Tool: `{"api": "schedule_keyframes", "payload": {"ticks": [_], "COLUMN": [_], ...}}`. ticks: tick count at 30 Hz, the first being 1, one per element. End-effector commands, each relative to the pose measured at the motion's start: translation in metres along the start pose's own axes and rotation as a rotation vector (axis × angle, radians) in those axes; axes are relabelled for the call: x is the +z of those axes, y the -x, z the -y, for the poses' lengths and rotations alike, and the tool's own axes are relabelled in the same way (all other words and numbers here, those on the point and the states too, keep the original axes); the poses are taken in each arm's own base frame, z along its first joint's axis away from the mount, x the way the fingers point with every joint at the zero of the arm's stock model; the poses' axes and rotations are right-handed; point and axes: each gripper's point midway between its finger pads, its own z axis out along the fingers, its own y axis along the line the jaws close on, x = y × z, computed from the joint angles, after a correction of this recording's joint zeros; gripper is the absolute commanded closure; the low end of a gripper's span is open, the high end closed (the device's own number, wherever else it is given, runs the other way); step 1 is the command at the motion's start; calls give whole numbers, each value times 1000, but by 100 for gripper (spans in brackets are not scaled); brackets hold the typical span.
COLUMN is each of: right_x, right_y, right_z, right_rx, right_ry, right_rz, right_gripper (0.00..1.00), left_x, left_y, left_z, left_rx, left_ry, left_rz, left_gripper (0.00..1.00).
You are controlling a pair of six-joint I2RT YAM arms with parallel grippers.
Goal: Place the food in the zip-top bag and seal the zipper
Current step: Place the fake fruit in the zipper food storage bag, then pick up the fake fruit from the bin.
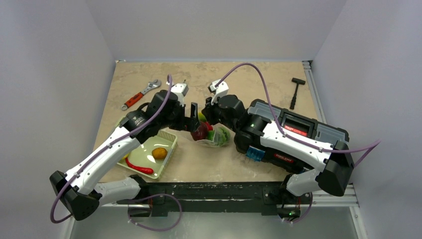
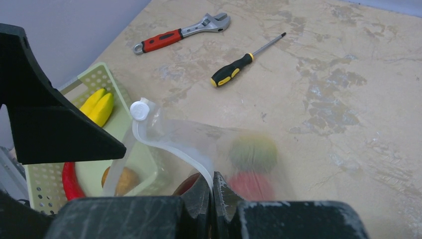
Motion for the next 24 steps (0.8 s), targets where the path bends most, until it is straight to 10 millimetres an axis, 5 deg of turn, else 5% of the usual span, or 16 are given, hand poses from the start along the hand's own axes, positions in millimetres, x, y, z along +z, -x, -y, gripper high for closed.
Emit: {"api": "schedule_keyframes", "payload": {"ticks": [1,10,15,24], "right_x": [-9,-8,-8,-7], "right_y": [34,30,29,25], "right_z": [-11,-11,-11,-9], "right_rx": [32,33,35,33], "right_ry": [38,39,40,39], "right_rz": [83,78,78,73], "right_gripper": [100,100,100,100], "left_x": [-28,-78,-90,-70], "left_y": [18,17,1,-80], "left_z": [8,9,-34,-116], "left_rx": [-40,-52,-117,-357], "left_ry": [-37,-140,24,425], "left_rz": [86,227,288,173], "left_gripper": [0,5,7,6]}}
